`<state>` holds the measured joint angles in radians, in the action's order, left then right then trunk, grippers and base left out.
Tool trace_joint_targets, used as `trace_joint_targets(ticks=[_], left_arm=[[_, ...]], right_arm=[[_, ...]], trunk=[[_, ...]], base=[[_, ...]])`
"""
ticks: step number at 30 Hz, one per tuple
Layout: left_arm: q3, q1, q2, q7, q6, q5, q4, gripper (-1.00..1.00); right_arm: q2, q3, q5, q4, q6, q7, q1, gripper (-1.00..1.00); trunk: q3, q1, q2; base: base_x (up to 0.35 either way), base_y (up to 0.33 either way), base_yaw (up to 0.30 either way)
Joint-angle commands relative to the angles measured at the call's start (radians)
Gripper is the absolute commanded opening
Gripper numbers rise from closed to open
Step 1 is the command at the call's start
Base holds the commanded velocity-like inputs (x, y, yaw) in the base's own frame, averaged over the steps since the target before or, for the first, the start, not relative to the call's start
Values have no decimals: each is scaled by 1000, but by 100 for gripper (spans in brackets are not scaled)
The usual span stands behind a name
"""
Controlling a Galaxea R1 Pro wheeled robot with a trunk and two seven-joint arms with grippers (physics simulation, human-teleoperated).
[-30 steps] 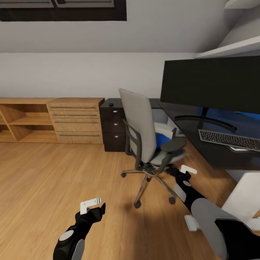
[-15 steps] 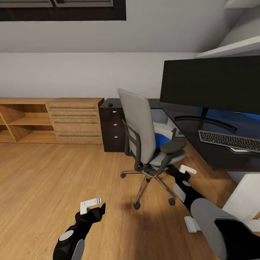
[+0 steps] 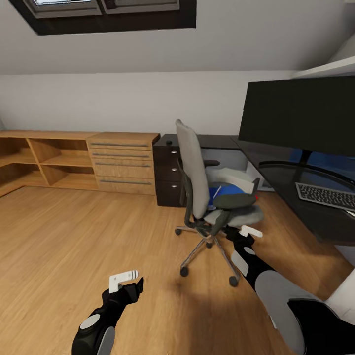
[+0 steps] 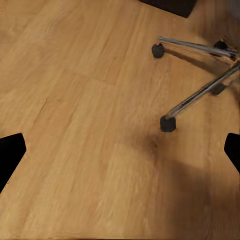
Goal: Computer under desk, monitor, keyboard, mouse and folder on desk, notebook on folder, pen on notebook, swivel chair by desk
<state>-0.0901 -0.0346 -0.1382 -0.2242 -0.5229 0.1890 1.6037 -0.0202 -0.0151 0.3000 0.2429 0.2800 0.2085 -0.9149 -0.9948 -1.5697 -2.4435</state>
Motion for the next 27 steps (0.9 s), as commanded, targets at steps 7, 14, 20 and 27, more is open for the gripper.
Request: trace_joint_targets(ticks=[7, 14, 20, 27], left_arm=[[-1, -1, 1, -9, -3, 10, 1, 100], [-1, -1, 0, -9, -3, 10, 1, 100], [-1, -1, 0, -9, -3, 10, 1, 100], [-2, -1, 0, -9, -3, 10, 1, 100]], right_arm=[[-6, 1, 2, 0, 4, 1, -1, 100], [-8, 1, 2, 0, 4, 1, -1, 100], [-14, 1, 2, 0, 4, 2, -1, 100], [-15, 1, 2, 0, 4, 2, -1, 100]], trunk=[[-1, 0, 0], [-1, 0, 0], [-1, 0, 0], [-1, 0, 0]], base=[[-39, 86, 274], [-1, 3, 274], [0, 0, 274], [0, 0, 275]])
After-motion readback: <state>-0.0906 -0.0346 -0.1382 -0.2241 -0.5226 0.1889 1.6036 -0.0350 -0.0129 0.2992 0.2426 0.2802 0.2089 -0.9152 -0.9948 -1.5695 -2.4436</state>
